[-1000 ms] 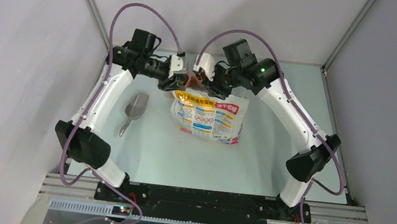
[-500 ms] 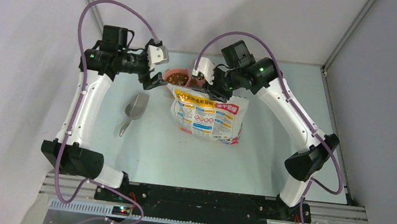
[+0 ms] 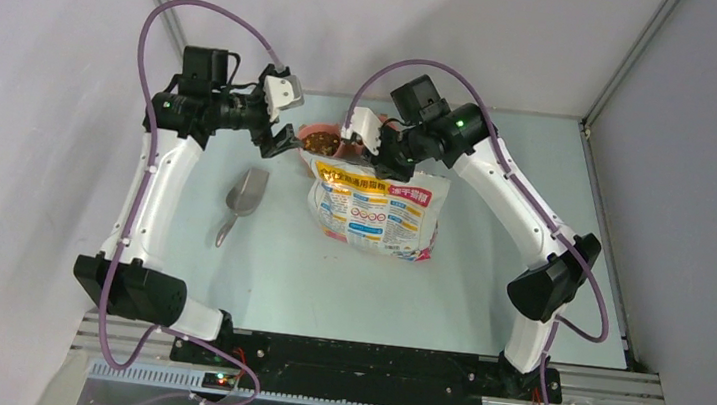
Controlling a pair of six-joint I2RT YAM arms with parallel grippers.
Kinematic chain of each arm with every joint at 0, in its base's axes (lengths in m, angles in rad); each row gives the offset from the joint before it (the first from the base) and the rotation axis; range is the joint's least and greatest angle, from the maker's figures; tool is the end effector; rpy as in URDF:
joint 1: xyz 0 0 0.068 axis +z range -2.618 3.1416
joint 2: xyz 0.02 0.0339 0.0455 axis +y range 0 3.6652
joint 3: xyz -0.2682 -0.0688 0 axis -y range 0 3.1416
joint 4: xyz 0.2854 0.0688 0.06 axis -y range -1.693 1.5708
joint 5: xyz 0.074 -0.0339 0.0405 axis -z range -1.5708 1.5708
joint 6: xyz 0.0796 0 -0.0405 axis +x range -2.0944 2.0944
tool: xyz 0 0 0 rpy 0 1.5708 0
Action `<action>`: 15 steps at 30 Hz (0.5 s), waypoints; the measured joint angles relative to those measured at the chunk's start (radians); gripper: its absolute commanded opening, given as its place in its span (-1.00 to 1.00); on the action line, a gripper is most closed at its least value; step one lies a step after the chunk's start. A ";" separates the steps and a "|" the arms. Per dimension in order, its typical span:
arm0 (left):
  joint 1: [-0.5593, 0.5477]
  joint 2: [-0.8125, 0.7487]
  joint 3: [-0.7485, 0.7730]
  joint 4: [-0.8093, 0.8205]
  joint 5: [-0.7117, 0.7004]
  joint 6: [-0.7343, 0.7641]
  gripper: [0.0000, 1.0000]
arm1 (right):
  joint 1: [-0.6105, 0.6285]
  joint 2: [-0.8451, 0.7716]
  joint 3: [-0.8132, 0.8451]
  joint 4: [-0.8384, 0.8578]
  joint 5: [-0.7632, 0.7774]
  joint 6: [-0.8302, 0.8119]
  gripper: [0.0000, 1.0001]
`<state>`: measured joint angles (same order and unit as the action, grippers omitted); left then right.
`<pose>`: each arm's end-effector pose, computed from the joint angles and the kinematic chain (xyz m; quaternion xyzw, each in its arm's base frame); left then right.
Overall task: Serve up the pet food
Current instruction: Close the pet food bag at the center of the board.
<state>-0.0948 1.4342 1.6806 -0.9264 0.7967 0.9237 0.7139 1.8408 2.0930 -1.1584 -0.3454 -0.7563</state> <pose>0.3395 -0.0895 0.4255 0.5514 0.6448 -0.1605 0.5044 0.3185 0.3116 0.3841 -0.6661 0.6532 0.1556 0.3247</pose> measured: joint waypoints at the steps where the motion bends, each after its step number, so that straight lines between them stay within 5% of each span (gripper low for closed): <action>1: 0.000 0.000 0.000 0.002 0.000 0.000 0.72 | 0.000 0.000 0.000 0.000 0.002 0.001 -1.00; 8: 0.000 0.000 -0.017 0.011 0.000 -0.003 0.73 | 0.002 0.000 0.000 0.000 0.013 -0.002 -1.00; 12: 0.000 0.000 -0.018 0.015 0.000 -0.008 0.74 | 0.002 0.000 0.000 0.001 0.016 0.009 -0.39; 15: 0.000 0.000 -0.019 0.020 0.000 -0.008 0.74 | 0.000 0.000 0.008 -0.004 0.019 0.016 -0.30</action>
<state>-0.0948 1.4342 1.6619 -0.9062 0.7967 0.9161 0.7136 1.8408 2.1006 -1.1622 -0.3260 -0.7403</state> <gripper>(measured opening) 0.867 0.308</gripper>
